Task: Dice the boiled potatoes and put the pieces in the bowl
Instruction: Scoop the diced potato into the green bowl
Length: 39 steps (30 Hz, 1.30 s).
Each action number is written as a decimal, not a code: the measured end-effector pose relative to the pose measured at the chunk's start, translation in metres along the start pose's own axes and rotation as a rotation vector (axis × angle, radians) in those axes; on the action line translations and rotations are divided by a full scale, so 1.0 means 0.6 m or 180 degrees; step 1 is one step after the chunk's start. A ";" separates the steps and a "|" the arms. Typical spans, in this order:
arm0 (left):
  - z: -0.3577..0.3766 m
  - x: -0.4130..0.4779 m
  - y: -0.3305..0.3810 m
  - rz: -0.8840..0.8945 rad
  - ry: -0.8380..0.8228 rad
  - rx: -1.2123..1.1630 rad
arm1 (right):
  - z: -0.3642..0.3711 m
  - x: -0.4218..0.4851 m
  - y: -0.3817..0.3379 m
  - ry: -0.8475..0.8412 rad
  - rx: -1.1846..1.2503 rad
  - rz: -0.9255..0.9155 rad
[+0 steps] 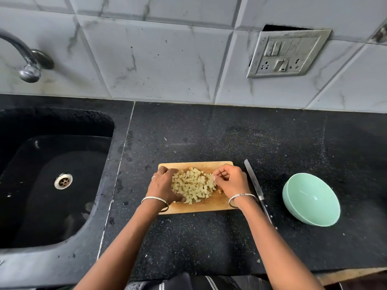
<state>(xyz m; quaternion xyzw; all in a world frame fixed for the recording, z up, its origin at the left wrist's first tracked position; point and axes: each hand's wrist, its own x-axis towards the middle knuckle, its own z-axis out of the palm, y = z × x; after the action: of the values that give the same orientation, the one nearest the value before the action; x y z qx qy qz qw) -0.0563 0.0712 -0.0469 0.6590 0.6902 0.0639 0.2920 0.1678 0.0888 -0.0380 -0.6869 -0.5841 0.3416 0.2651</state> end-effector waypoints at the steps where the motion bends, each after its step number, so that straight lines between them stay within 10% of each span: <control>1: 0.000 0.001 0.000 0.0029 -0.0003 -0.0027 | -0.002 0.001 -0.005 0.0016 -0.0115 -0.0104; 16: 0.006 0.015 0.029 0.0508 0.0078 -0.0294 | 0.034 -0.007 -0.036 -0.1061 -0.1922 -0.0049; 39: -0.031 0.036 0.025 0.1052 -0.0049 -0.0661 | -0.004 0.008 -0.049 -0.0359 -0.0372 0.0169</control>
<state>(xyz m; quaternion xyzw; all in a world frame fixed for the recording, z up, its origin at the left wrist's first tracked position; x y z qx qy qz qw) -0.0518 0.0993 -0.0314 0.7301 0.5601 0.1768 0.3492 0.1519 0.0986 -0.0147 -0.6962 -0.5985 0.3520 0.1822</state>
